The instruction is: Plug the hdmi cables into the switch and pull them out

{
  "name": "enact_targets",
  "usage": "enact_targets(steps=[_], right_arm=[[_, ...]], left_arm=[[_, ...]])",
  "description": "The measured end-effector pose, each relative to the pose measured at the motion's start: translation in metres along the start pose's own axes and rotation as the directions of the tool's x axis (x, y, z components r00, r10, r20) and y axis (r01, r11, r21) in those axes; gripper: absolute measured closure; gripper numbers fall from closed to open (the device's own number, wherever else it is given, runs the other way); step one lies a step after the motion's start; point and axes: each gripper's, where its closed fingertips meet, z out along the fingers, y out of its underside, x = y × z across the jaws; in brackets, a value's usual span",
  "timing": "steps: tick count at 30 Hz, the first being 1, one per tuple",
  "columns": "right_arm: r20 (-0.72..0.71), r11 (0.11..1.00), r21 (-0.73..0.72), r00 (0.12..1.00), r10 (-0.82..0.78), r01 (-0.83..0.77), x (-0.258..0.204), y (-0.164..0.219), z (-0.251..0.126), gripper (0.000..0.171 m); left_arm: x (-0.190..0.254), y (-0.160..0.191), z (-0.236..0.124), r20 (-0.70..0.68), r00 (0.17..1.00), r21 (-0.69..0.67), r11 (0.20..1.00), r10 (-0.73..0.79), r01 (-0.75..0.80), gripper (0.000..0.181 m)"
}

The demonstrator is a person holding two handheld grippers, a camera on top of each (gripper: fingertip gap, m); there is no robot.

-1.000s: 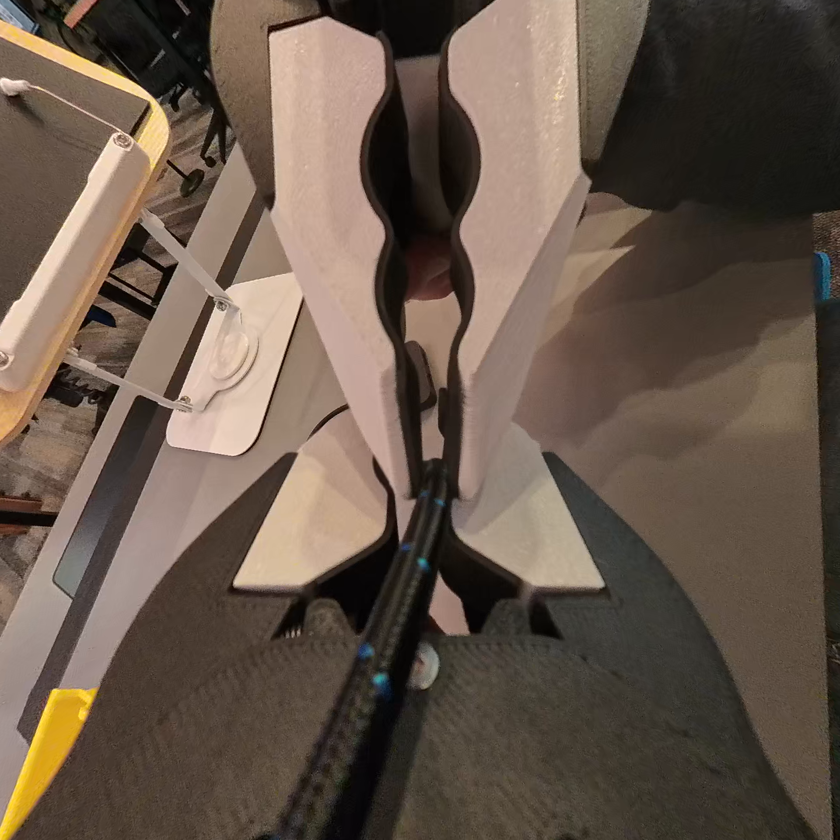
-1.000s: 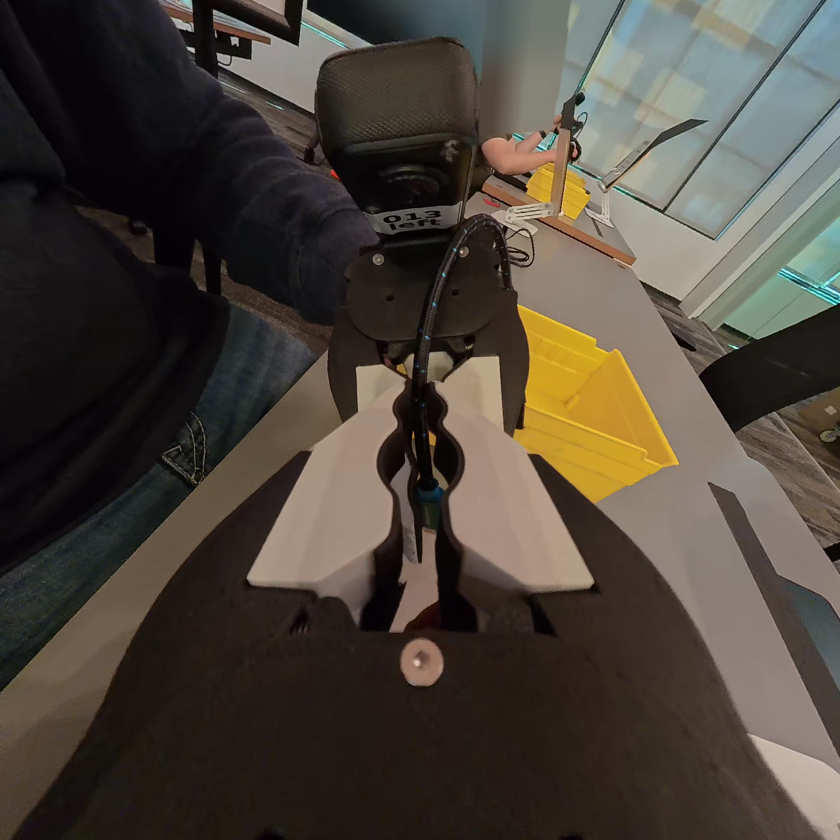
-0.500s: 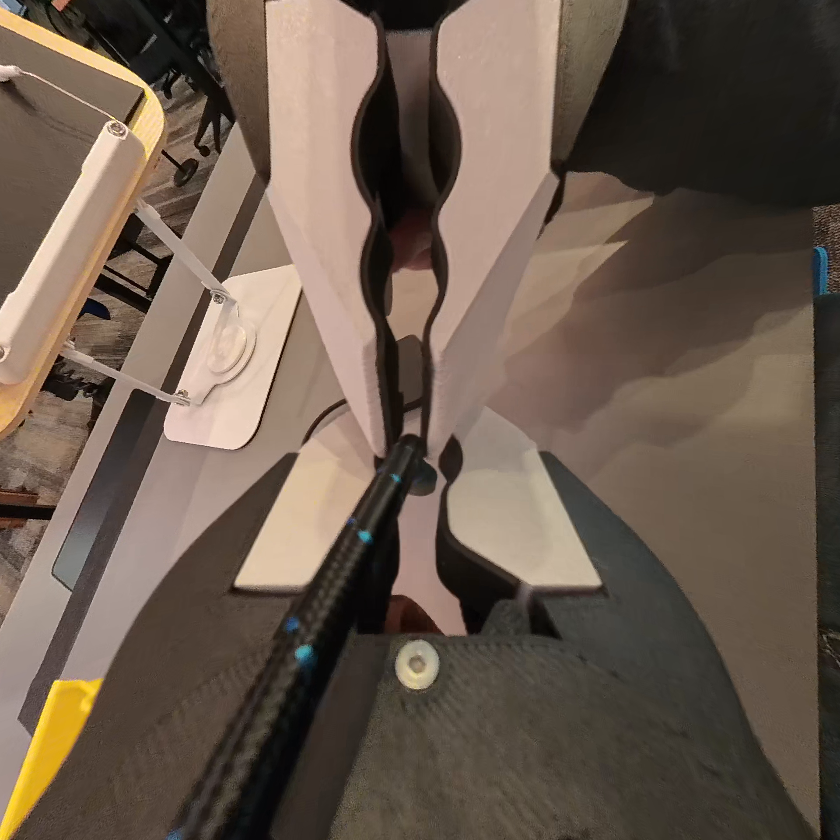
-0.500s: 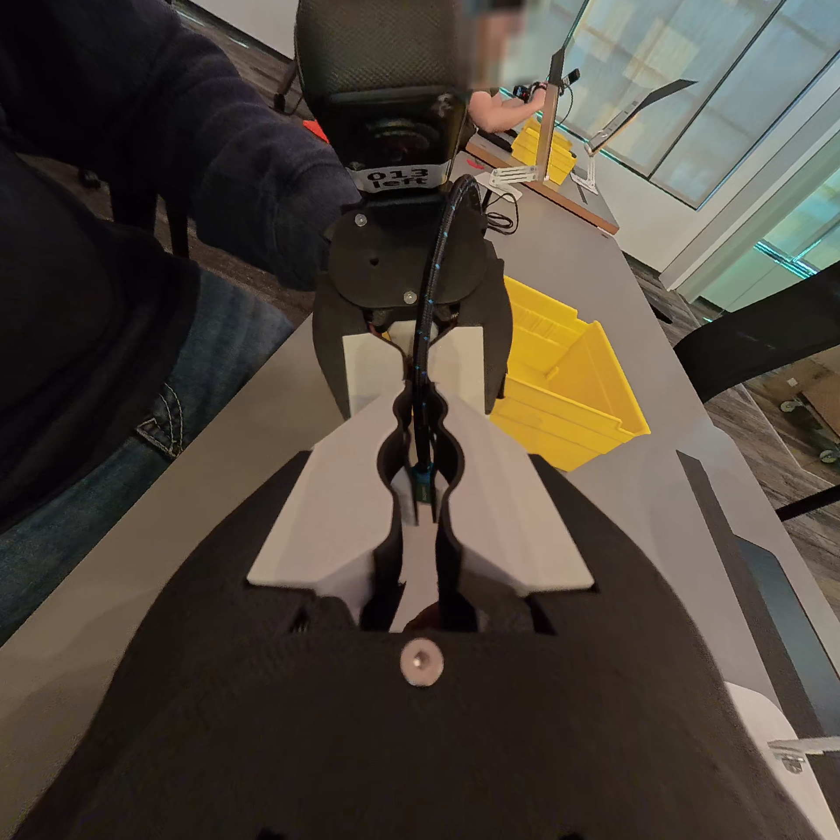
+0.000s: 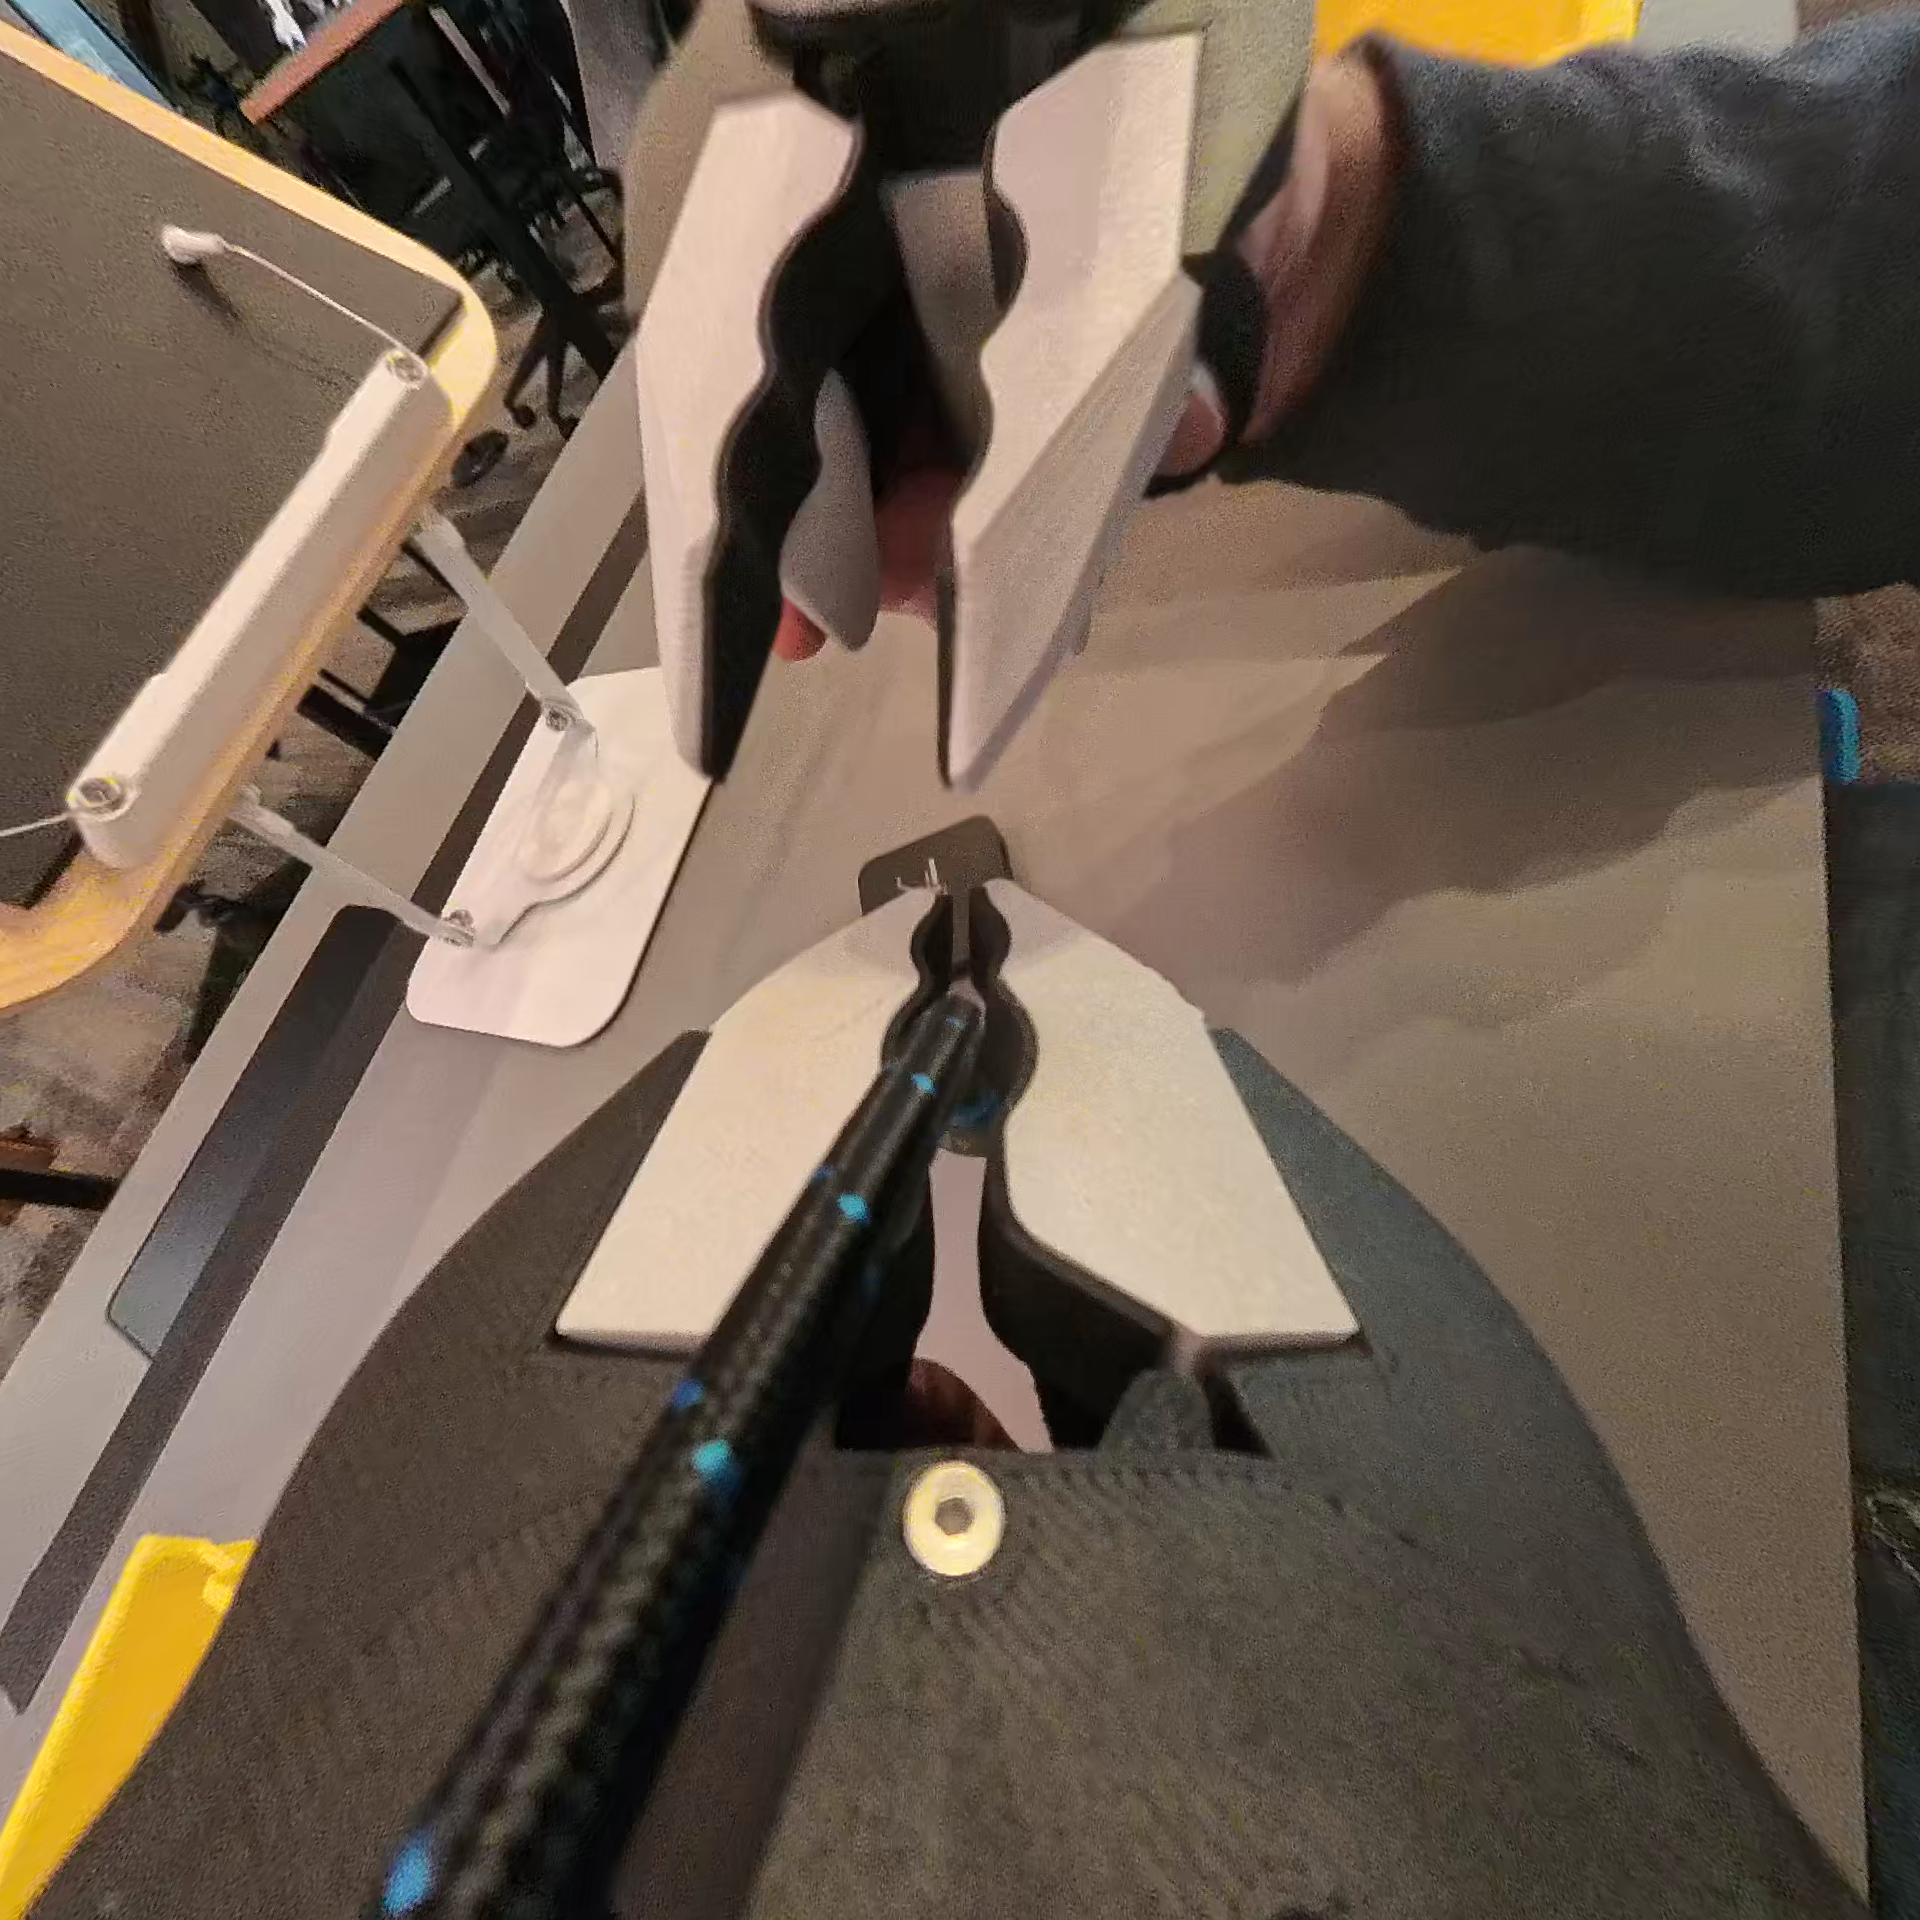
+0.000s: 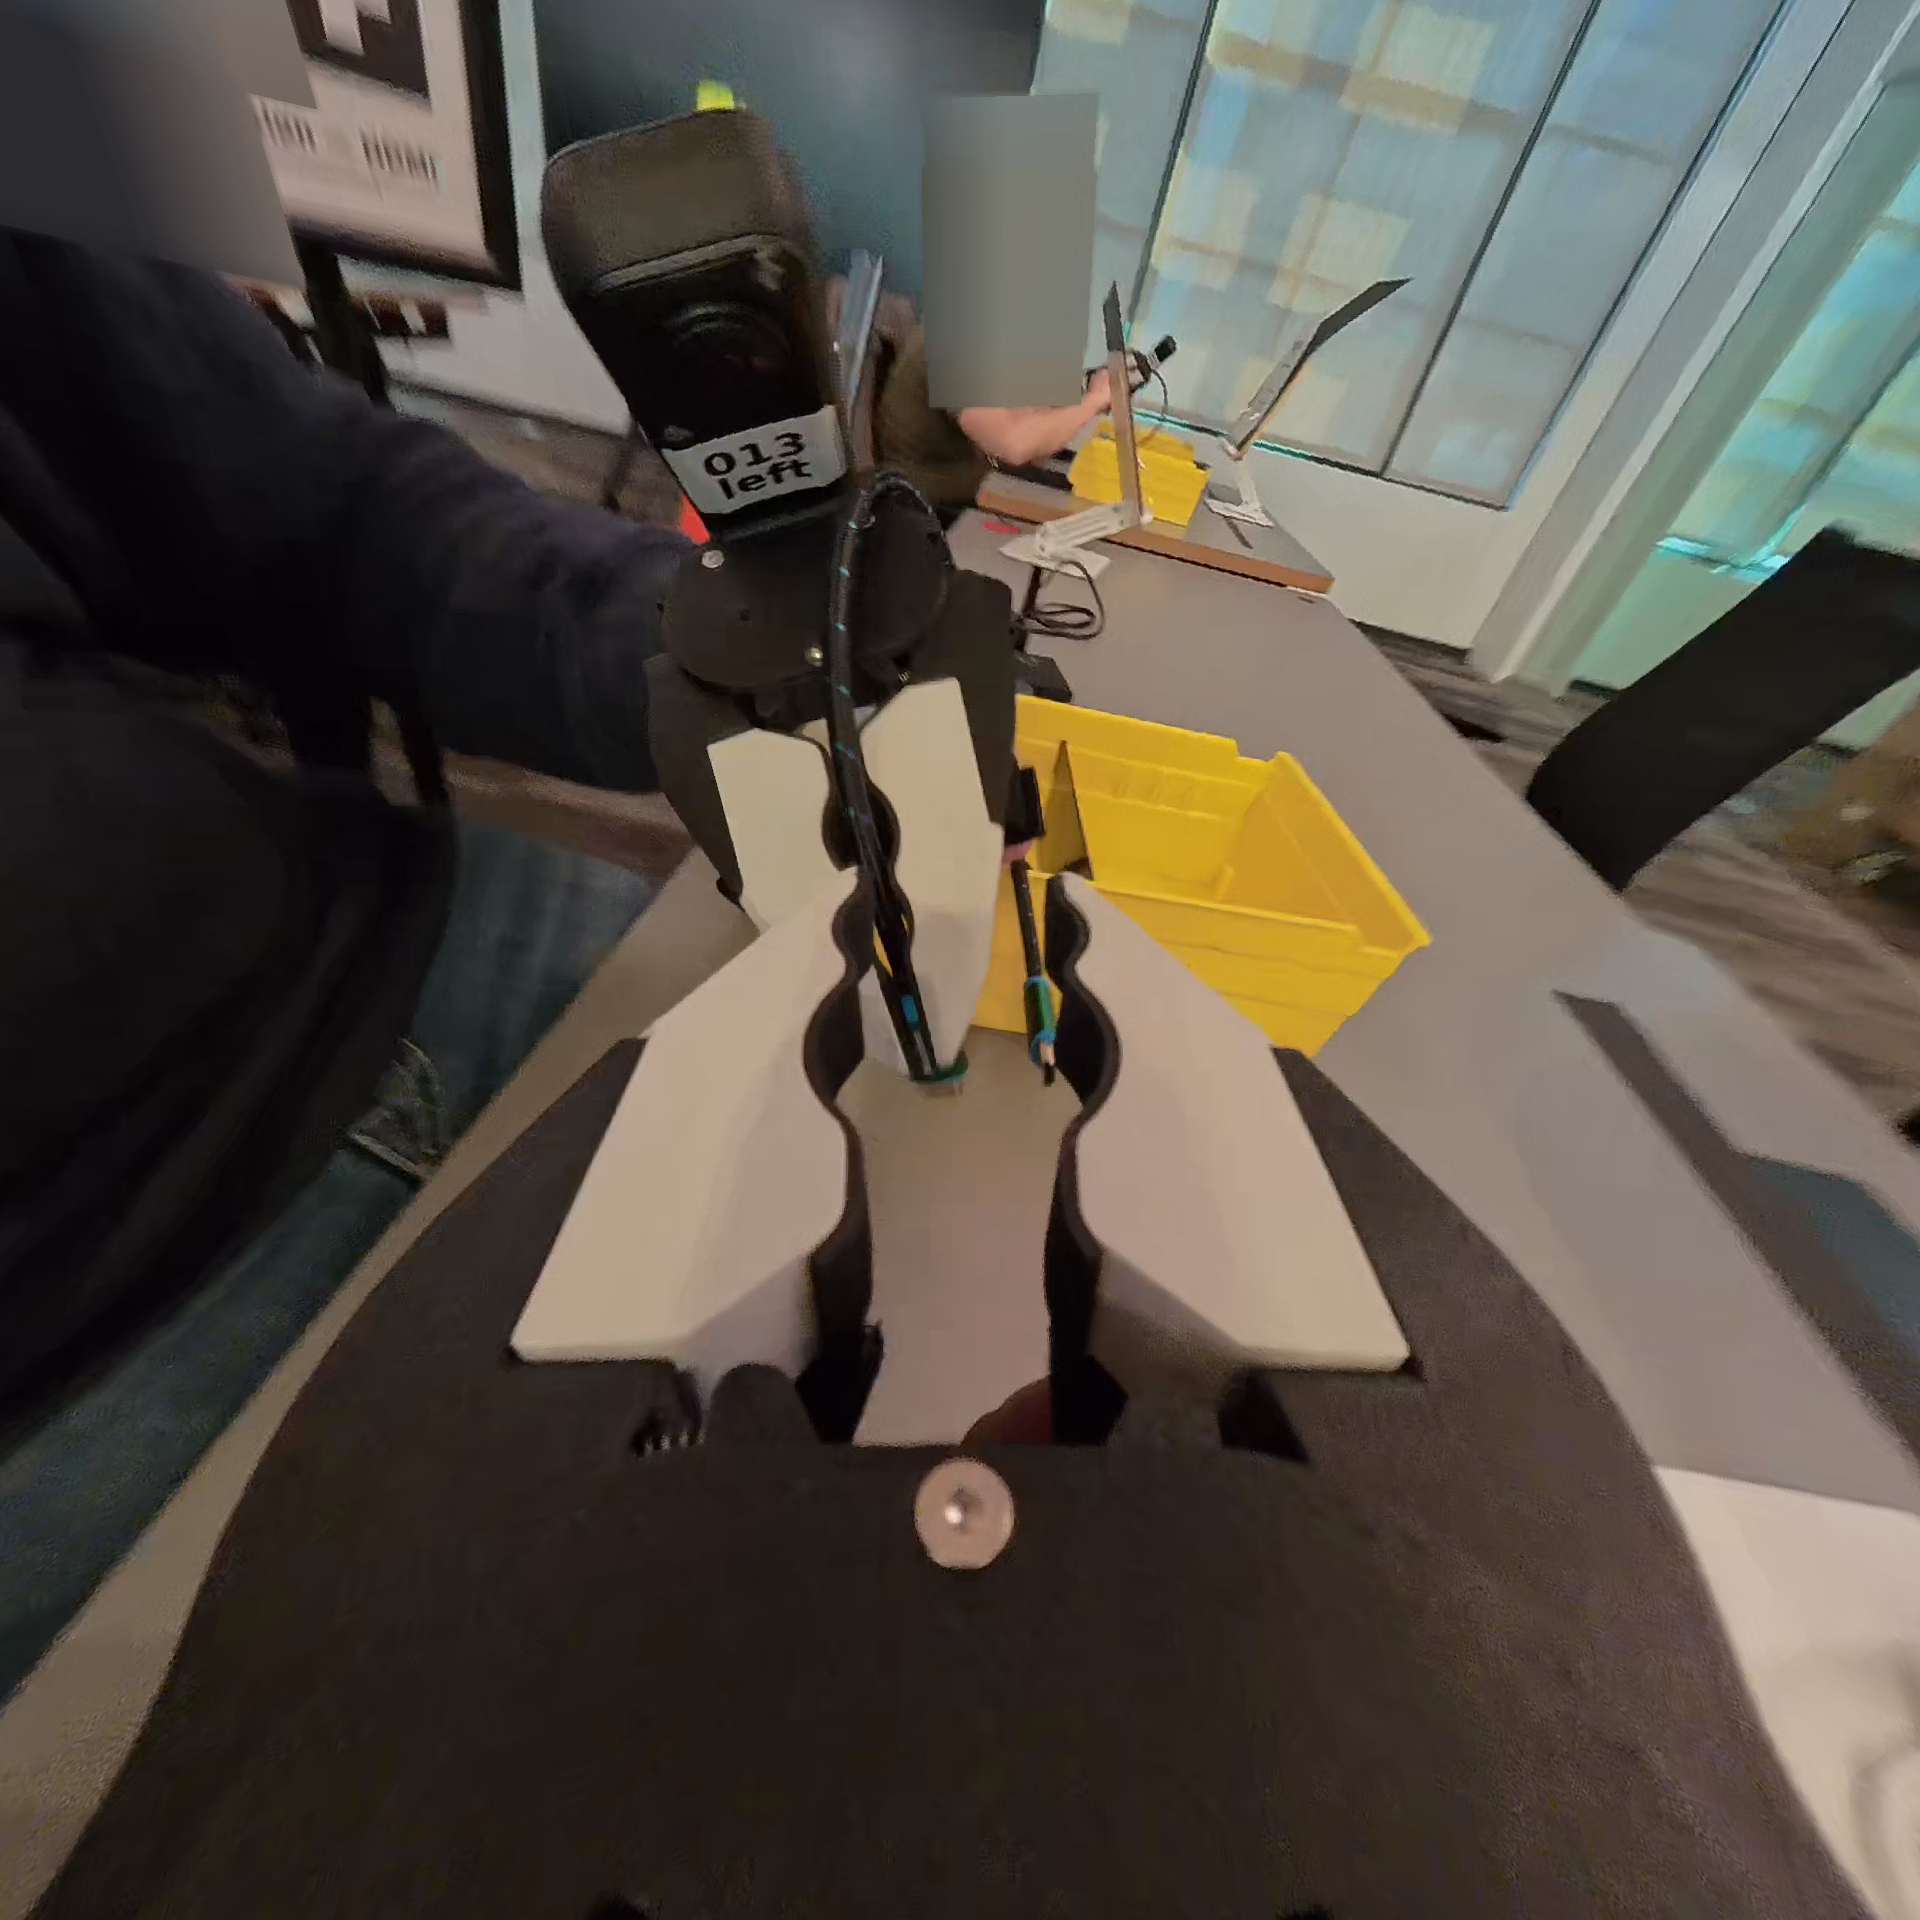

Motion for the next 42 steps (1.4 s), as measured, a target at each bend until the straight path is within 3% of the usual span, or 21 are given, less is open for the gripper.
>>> enact_targets(steps=[4,7,13,17,21,29,42], right_arm=[[0.129,0.957,0.08,0.955,0.268,-0.279,0.011,0.011,-0.019,0.129],[0.26,0.923,0.12,0.909,0.326,-0.365,0.0,0.007,-0.022,0.127],[0.346,0.911,0.045,0.862,0.371,-0.411,-0.015,0.025,-0.001,0.117],[0.306,0.952,0.04,0.911,0.277,-0.303,-0.02,0.032,0.011,0.116],[0.345,0.95,0.075,0.901,0.262,-0.305,-0.028,0.025,0.021,0.114],[0.493,0.916,0.162,0.834,0.247,-0.367,-0.047,0.005,0.017,0.161],[0.39,0.927,0.269,0.91,0.142,-0.26,-0.037,-0.014,0.008,0.165]], left_arm=[[0.002,-0.017,-0.013,-0.038,0.999,0.091,0.996,0.022,-0.018,0.179],[0.006,-0.032,-0.022,-0.037,0.996,0.153,0.986,0.078,-0.071,0.179],[0.016,-0.059,-0.036,-0.017,0.984,0.214,0.962,0.179,-0.172,0.179],[0.022,-0.072,-0.042,-0.026,0.979,0.241,0.952,0.202,-0.19,0.179],[0.027,-0.079,-0.046,-0.032,0.976,0.259,0.945,0.213,-0.198,0.178],[0.03,-0.086,-0.05,-0.051,0.978,0.295,0.939,0.2,-0.177,0.178],[0.018,-0.094,-0.064,-0.057,0.991,0.359,0.928,0.124,-0.095,0.179]])
